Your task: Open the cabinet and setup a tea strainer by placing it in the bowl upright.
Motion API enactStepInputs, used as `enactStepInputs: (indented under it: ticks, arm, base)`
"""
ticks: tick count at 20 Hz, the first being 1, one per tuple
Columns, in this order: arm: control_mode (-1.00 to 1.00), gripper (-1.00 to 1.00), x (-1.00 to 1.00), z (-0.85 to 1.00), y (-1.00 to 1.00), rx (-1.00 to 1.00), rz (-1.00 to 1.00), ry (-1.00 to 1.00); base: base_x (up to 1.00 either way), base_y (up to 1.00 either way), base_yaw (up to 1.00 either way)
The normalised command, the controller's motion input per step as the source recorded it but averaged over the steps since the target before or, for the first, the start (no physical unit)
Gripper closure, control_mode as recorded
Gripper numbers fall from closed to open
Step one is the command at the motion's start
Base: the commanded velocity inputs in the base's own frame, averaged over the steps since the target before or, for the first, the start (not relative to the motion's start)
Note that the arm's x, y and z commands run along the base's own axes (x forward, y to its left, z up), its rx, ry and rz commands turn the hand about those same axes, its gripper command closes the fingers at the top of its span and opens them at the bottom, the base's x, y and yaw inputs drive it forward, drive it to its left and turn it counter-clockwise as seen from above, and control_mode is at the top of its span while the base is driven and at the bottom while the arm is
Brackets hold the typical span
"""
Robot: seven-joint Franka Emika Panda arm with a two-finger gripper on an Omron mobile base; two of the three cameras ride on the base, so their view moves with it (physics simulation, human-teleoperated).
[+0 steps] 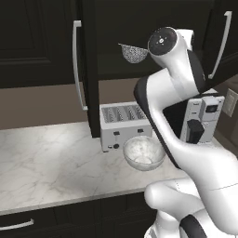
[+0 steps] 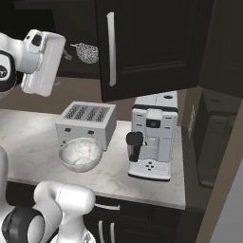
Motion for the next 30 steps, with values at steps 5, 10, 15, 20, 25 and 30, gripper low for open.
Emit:
enactStepInputs:
  ticks: [5,10,15,20,25,30]
  arm:
    - [-1.0,-1.0,0.27,-0.05,-0.14,-0.09,0.0,0.16]
    - [-1.0,-1.0,0.31,-0.04,-0.17,-0.05,0.0,0.18]
    - [-1.0,-1.0,0.23,-0.02,-0.18,-0.06,-0.01,0.12]
    - [-1.0,-1.0,0.14,-0.02,-0.14,-0.1,-0.07,0.13]
    - [-1.0,-1.0,0.07,-0.01,-0.09,-0.14,-0.15,0.15]
    - [-1.0,-1.0,0.0,0.0,-0.2,-0.08,-0.16,0.1]
  base:
    - [0.0,0.0,0.0]
    - [0.0,0.0,0.0]
    - [0.0,0.0,0.0]
    - [0.0,0.0,0.0]
    - [0.0,0.0,0.0]
    - [0.0,0.0,0.0]
